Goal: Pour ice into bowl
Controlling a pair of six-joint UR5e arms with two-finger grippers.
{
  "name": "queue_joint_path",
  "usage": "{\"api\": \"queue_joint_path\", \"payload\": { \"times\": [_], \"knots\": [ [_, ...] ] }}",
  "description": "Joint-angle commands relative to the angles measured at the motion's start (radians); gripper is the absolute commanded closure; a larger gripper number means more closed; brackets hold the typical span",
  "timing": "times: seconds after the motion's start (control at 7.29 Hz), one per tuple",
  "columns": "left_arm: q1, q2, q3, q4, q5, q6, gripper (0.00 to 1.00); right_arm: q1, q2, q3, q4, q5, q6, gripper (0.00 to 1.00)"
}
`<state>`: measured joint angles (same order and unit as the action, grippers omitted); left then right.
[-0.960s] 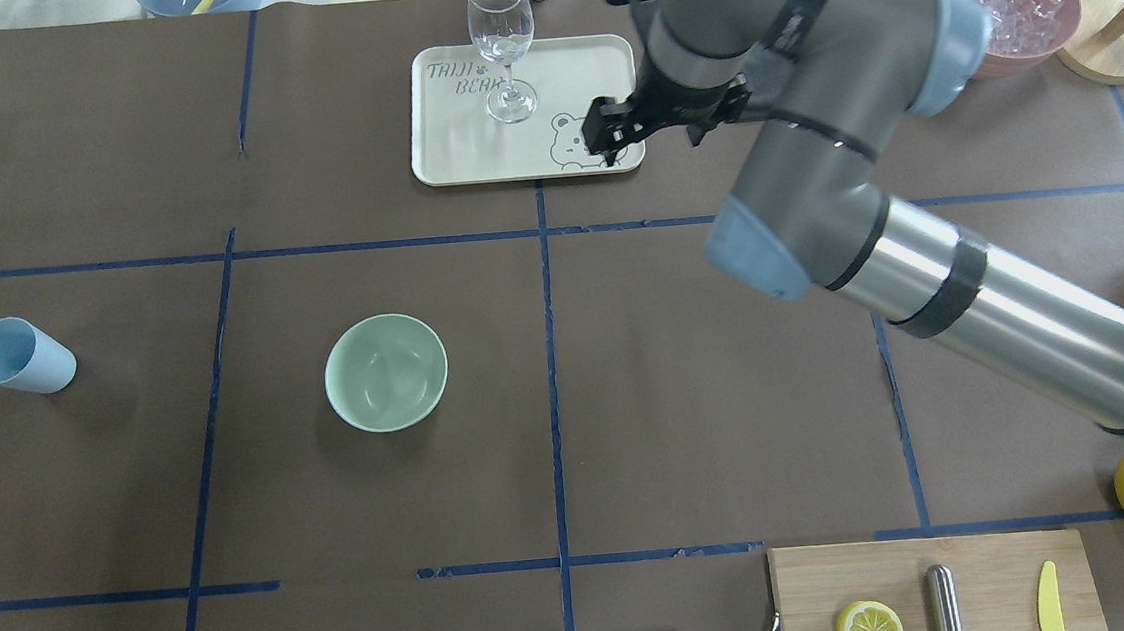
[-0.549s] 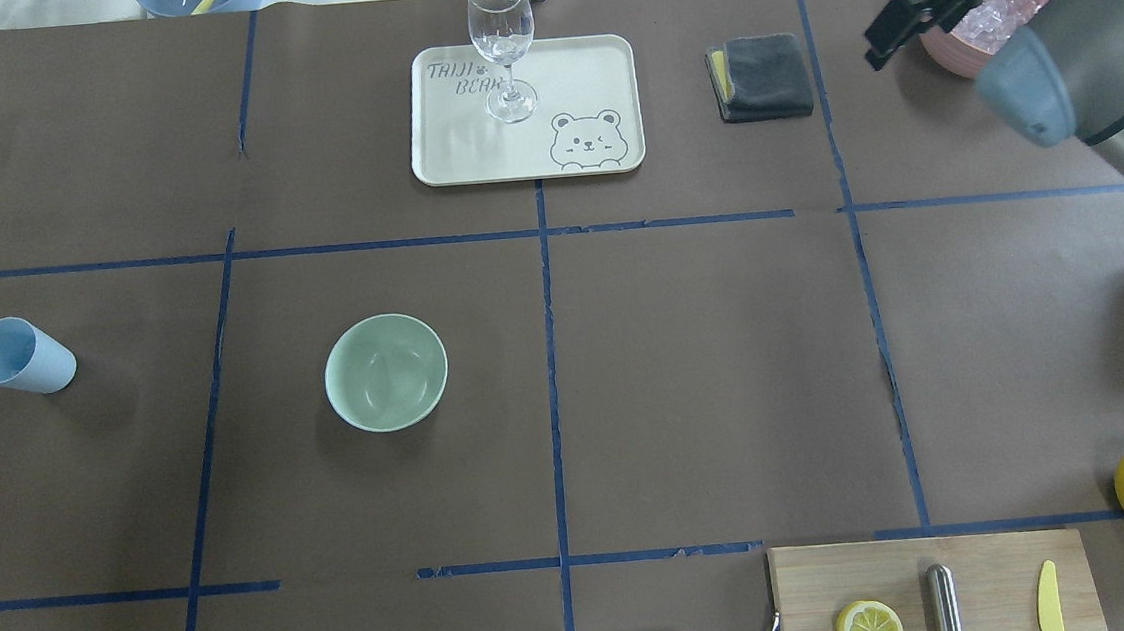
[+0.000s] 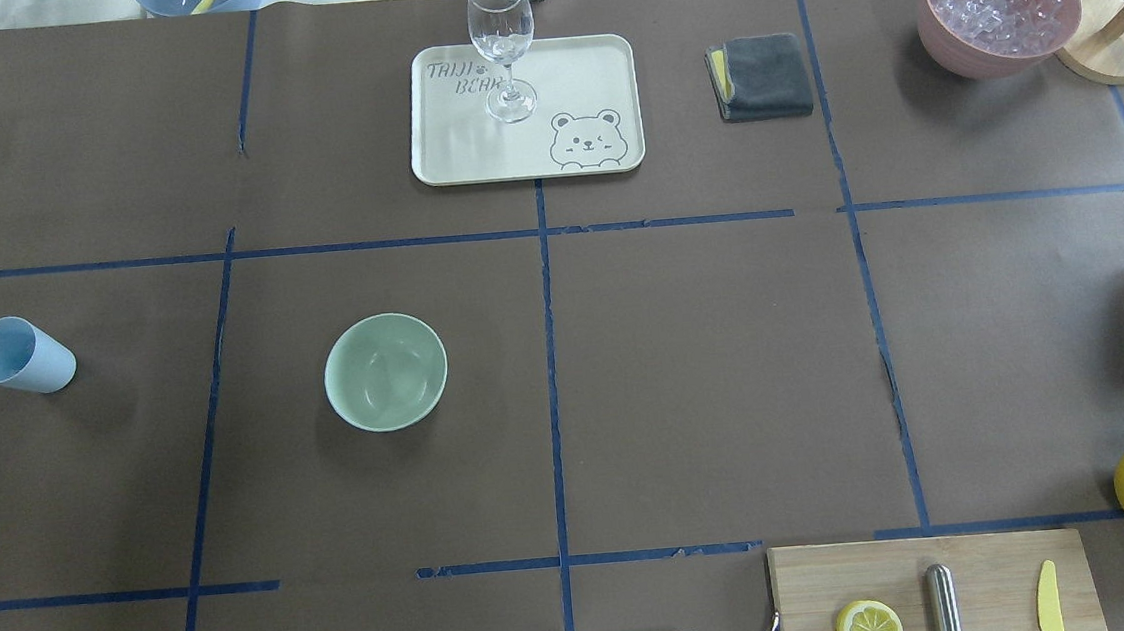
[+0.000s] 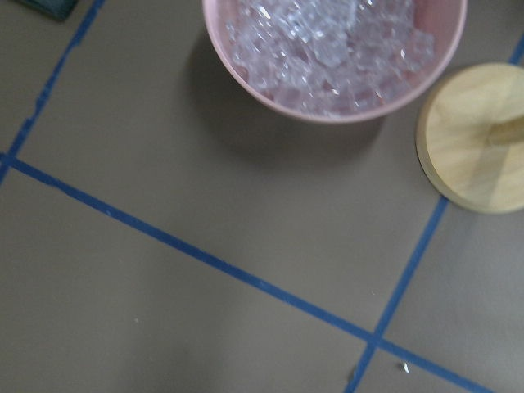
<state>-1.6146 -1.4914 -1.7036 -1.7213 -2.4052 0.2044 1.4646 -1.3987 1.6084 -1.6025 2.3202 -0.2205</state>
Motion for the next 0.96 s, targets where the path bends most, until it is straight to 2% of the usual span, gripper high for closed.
{"api": "queue_joint_path", "payload": {
  "times": [0.0,0.14,0.27,0.41,0.82],
  "knots": [
    [0.034,-0.001,-0.004,-0.004,0.0,-0.003,0.0,0.063,-0.135,0.01,0.018,-0.013,-0.017,0.0],
    [0.056,-0.003,-0.007,-0.006,0.0,-0.072,0.0,0.068,-0.191,0.002,0.059,-0.009,-0.004,0.0],
    [0.097,-0.01,-0.019,-0.044,0.0,-0.205,0.0,0.072,-0.192,0.01,0.106,-0.007,0.003,0.0],
    [0.14,-0.01,-0.022,-0.134,0.0,-0.288,0.0,0.072,-0.192,0.008,0.11,-0.011,0.001,0.0],
    [0.156,-0.006,-0.021,-0.616,0.012,-0.324,0.0,0.074,-0.194,0.007,0.11,-0.012,0.001,0.0]
  ]
}}
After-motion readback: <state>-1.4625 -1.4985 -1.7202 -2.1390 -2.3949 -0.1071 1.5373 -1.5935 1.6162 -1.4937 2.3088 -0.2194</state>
